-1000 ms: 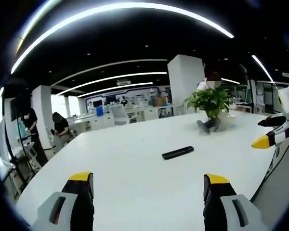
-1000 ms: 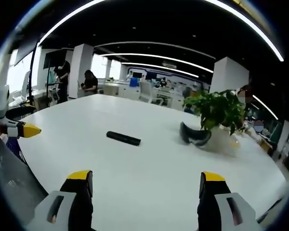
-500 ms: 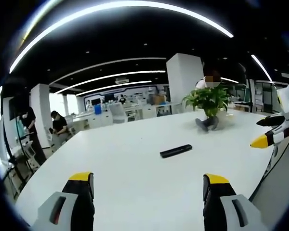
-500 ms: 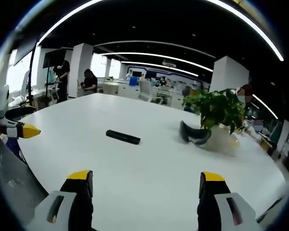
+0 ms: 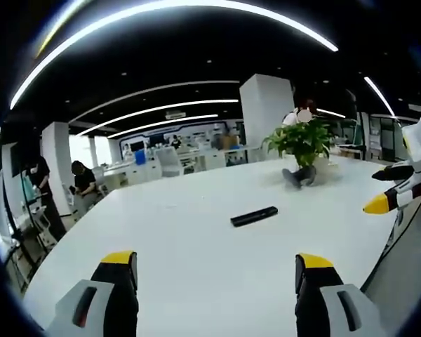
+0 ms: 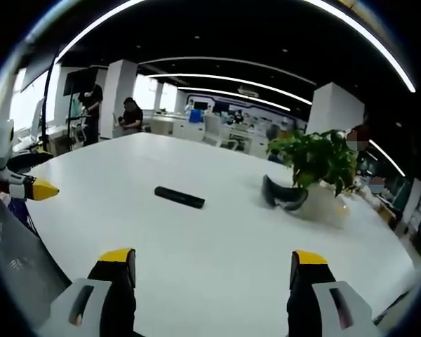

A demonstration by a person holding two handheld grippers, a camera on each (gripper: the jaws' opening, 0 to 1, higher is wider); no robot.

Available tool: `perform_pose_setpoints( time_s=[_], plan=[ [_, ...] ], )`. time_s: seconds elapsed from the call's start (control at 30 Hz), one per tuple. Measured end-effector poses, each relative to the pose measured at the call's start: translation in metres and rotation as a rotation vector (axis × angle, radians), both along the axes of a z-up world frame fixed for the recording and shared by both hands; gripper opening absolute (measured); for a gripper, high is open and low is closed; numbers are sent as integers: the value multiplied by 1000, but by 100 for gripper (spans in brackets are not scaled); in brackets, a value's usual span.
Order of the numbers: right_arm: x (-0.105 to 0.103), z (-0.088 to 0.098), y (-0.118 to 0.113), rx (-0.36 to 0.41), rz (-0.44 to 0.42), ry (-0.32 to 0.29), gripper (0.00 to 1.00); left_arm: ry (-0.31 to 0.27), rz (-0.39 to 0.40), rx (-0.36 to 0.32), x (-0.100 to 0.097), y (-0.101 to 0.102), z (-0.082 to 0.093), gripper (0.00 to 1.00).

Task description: Press the specified remote control buttons in sequence, fully releasing each button before pressing the next.

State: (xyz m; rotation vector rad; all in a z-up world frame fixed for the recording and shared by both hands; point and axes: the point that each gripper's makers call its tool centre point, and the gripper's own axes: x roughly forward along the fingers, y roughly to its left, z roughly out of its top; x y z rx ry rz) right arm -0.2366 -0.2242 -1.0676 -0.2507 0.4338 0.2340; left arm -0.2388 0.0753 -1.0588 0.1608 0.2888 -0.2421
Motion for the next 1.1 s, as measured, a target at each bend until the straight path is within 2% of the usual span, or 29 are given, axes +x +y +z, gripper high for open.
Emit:
perform_pose_setpoints(
  time_s=[0.3, 0.63, 0.8, 1.1],
  plan=[
    [0, -1, 1, -6, 8, 7, 90, 21, -13, 5, -1, -3, -3, 96],
    [0, 6, -2, 18, -4, -24, 90, 22, -20, 15, -1, -5, -4, 97],
    [0, 7, 0, 44, 1, -30, 90, -14, -22, 32, -1, -5, 1, 97],
    [-2, 7, 4, 46, 23, -24, 90, -23, -32, 45, -2, -8, 2, 97]
  ],
)
